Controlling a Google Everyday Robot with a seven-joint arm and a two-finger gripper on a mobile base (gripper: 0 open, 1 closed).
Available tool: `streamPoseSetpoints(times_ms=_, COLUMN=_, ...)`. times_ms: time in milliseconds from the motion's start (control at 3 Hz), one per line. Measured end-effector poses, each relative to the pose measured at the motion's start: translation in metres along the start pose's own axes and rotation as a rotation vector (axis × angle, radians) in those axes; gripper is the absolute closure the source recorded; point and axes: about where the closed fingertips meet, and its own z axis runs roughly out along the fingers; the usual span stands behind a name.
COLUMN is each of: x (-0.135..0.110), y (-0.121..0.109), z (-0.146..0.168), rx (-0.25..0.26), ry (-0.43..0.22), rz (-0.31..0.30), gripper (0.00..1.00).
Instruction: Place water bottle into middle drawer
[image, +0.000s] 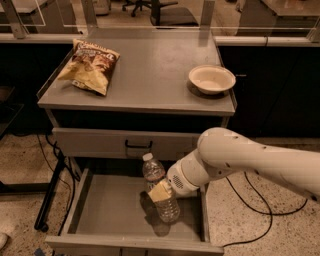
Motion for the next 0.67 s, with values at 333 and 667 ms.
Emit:
streamPoseSetpoints(times_ms=333, x=0.0, y=0.0, z=0.0, rx=0.0, ry=0.0, rz=0.0, gripper=1.0)
streamPoseSetpoints(times_ms=667, x=0.012, y=-0.007, z=0.031, rx=-0.011, ry=0.045, rz=0.045, gripper=1.0)
